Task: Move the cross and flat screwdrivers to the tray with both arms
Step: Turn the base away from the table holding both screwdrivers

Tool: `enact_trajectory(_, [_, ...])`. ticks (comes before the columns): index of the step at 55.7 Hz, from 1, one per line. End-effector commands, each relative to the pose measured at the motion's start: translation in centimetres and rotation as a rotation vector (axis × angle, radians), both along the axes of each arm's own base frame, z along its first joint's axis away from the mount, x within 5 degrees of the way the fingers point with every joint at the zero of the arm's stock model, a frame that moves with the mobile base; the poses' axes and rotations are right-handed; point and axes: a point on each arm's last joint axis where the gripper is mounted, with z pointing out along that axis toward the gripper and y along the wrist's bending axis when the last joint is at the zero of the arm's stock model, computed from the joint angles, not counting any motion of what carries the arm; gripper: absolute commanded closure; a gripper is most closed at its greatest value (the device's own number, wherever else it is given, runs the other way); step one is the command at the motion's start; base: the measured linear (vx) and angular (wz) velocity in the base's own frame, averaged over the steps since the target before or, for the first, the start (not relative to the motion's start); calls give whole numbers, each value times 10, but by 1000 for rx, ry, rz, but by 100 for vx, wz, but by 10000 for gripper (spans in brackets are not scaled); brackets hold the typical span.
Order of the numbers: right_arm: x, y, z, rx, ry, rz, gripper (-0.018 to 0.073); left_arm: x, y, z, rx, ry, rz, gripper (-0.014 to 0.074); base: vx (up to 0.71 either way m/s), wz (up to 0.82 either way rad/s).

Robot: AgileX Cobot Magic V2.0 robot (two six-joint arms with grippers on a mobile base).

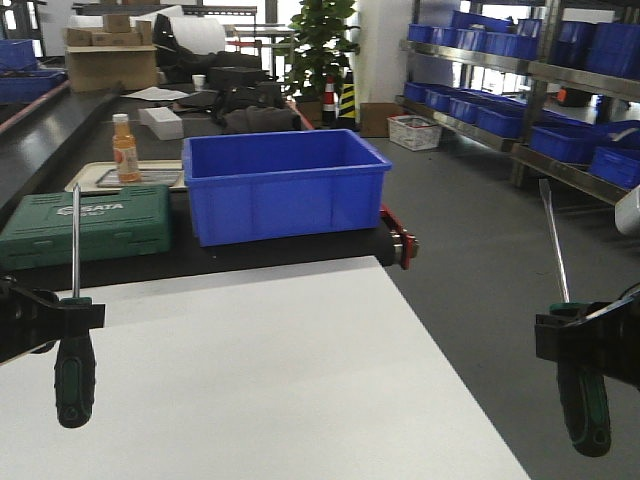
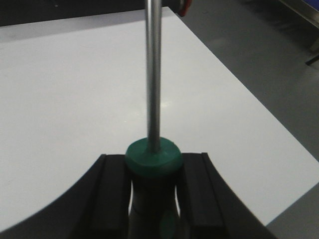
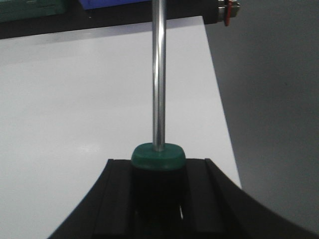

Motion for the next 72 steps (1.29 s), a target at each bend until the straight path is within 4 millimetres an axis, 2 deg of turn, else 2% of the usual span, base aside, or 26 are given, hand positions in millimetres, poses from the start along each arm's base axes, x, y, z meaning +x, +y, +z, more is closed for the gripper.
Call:
enact_trajectory(1, [-2, -2, 22, 22, -137, -4, 568, -3, 0, 21, -50, -97, 34, 597, -8, -46])
enact_trajectory(41, [-2, -2, 22, 22, -135, -4, 568, -3, 0, 21, -50, -97, 34, 597, -4, -67])
enact_trajectory(72, [-2, -2, 22, 22, -135, -4, 568, -3, 0, 21, -50, -97, 34, 596, 9, -67])
